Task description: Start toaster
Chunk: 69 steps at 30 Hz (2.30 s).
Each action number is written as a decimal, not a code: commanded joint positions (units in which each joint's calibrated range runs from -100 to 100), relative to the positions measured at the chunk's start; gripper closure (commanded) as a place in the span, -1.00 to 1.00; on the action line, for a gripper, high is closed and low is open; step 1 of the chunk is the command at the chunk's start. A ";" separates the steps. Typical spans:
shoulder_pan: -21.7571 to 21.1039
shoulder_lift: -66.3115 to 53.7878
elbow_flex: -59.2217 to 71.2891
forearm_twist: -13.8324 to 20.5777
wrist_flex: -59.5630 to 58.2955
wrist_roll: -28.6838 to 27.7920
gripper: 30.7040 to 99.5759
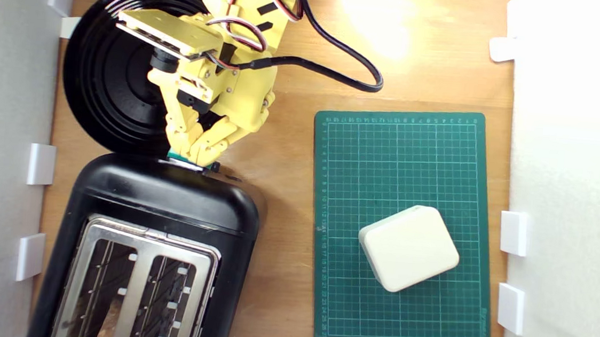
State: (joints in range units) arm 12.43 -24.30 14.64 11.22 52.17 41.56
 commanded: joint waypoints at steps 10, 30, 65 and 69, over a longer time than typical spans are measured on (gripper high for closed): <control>0.11 4.32 -3.42 0.51 -1.08 0.93 0.98; 0.11 8.65 4.12 0.51 -7.42 1.61 0.98; 3.92 15.98 30.02 2.20 -24.20 1.09 0.98; 3.92 18.31 31.74 3.04 -24.20 -1.06 0.98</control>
State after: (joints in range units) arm 14.78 -11.63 43.56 14.11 28.00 41.88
